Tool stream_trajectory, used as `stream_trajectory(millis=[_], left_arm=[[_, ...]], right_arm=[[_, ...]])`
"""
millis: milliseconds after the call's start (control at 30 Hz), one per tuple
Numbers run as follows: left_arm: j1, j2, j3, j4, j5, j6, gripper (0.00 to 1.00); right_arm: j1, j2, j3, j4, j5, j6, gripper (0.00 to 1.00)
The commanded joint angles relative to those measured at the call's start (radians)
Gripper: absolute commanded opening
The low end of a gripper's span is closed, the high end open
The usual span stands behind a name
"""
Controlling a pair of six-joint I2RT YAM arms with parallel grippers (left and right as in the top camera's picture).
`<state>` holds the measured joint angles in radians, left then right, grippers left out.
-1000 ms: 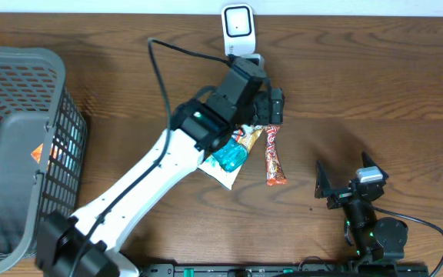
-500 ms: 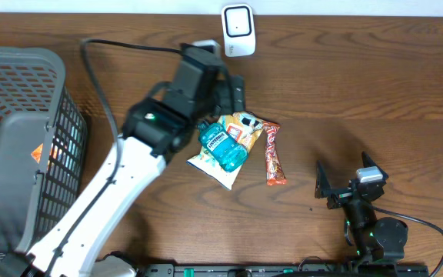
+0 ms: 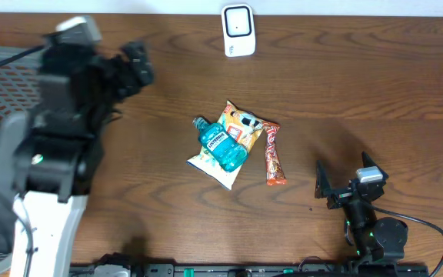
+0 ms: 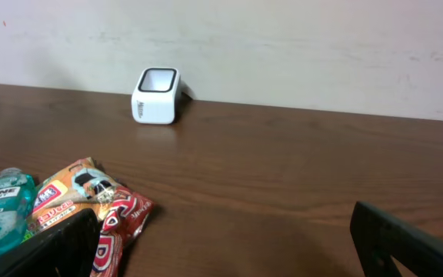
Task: Scan the item barcode
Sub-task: 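Move the left gripper back into the basket to search for items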
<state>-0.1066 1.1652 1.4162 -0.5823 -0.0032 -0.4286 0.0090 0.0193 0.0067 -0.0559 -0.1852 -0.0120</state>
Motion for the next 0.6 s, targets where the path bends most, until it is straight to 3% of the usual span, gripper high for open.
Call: stream_trajectory(millis=[0,233,567], left_arm=[[0.122,-0.048,0.019,0.004,-0.010,0.028,0.93],[0.358,-0.064,0.019,0.009,-0.009,-0.003,0.93],[0.627,0.103,0.018,-0.207,-0.009,-0.390,0.93]], right_arm=[[0.008,-0.001,-0.001,-0.004,0.003,-0.004,0.99],[0.008,-0.001,-0.001,-0.004,0.003,-0.004,0.99],[0.008,-0.001,-0.001,-0.004,0.003,-0.004,0.99]])
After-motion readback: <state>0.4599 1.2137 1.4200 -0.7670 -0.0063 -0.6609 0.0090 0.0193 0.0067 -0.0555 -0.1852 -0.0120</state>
